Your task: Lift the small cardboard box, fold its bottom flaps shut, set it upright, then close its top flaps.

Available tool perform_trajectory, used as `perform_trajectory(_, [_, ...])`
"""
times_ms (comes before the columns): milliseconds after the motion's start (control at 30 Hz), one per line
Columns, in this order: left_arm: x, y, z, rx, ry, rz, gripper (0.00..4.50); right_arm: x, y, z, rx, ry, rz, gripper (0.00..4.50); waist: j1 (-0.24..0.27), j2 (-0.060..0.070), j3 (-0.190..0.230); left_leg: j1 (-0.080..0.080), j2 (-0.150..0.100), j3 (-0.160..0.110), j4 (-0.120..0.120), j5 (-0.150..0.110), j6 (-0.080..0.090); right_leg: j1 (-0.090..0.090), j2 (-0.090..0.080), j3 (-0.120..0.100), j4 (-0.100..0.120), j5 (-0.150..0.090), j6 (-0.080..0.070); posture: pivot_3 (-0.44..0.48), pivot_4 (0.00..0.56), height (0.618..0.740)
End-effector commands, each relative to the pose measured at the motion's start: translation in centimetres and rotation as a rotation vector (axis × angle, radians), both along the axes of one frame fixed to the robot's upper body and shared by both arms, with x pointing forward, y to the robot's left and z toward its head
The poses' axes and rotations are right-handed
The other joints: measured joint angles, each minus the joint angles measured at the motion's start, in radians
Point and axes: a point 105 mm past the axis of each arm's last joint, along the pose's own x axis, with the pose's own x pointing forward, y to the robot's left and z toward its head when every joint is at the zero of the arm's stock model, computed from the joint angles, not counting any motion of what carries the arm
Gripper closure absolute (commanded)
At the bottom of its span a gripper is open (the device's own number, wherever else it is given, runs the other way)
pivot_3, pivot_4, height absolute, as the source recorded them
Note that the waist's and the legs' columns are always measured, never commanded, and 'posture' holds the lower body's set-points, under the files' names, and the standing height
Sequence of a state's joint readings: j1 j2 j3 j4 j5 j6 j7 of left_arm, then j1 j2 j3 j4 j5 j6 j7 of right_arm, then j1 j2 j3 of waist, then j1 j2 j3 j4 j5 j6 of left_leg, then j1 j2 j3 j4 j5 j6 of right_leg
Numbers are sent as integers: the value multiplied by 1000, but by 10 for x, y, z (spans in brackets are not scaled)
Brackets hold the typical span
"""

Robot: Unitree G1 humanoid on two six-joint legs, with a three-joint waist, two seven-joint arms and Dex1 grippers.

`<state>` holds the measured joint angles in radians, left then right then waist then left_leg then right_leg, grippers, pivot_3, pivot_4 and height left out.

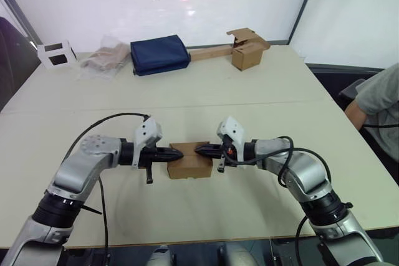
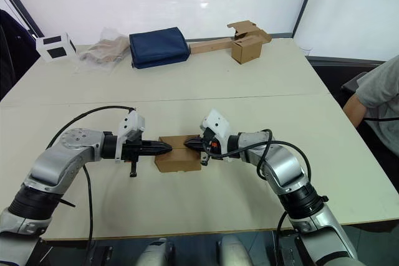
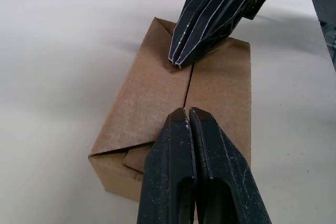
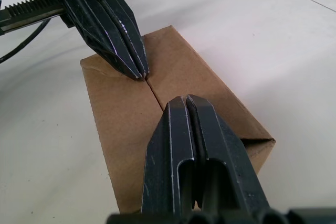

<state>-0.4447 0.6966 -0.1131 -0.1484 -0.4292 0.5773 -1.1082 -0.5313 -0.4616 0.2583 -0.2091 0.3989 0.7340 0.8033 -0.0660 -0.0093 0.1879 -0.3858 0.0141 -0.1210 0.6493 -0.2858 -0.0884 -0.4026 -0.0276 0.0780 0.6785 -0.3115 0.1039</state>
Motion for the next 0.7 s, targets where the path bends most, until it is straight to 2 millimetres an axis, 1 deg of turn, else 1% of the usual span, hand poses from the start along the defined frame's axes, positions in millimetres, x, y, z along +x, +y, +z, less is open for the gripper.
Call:
perform_trajectory(33, [8,9,30,-69,-64,48,4446,-2,-2,31,74,-55,14,4500,0,0,0,0,0,0,0,0,0,0,0,0,0,0,0,0,150,740])
perform_trajectory(133, [7,9,43,-116,-82,49,4446,-9,-3,50,114,-80,43,4500,1,0,0,-1,0,0,0,0,0,-1,0,0,0,0,0,0,150,740])
perform_trajectory(267, [8,11,49,-151,-101,83,4446,-14,-7,57,113,-89,46,4500,0,0,0,-2,0,0,-1,0,0,-1,0,0,0,0,0,0,150,740])
perform_trajectory(333, [4,24,59,-163,-116,116,4446,-21,-23,65,83,-109,32,4500,0,0,1,-2,0,0,0,0,0,-2,0,0,0,0,0,0,150,740])
perform_trajectory(400, [-5,35,66,-147,-108,129,4446,-31,-39,70,54,-110,26,4500,1,0,1,-3,0,0,0,0,0,-2,0,0,-1,0,0,0,150,740])
perform_trajectory(433, [-8,37,66,-137,-98,130,4446,-35,-43,71,45,-106,27,4500,1,0,1,-3,0,0,-1,0,0,-3,0,0,-1,0,0,0,150,740])
perform_trajectory(500, [-19,46,69,-117,-80,133,4446,-44,-58,69,5,-77,24,4500,3,0,1,-3,0,0,-1,0,0,-3,0,0,-2,0,0,0,150,740])
perform_trajectory(600, [-29,57,73,-104,-70,153,4446,-56,-72,69,-31,-44,24,4500,6,0,1,-3,0,0,-1,0,0,-2,0,0,-2,0,0,0,150,740])
perform_trajectory(700, [-37,69,72,-63,-54,181,4446,-66,-83,68,-71,-25,24,4500,9,0,1,-2,0,0,-1,0,0,-1,0,0,-2,0,0,0,150,740])
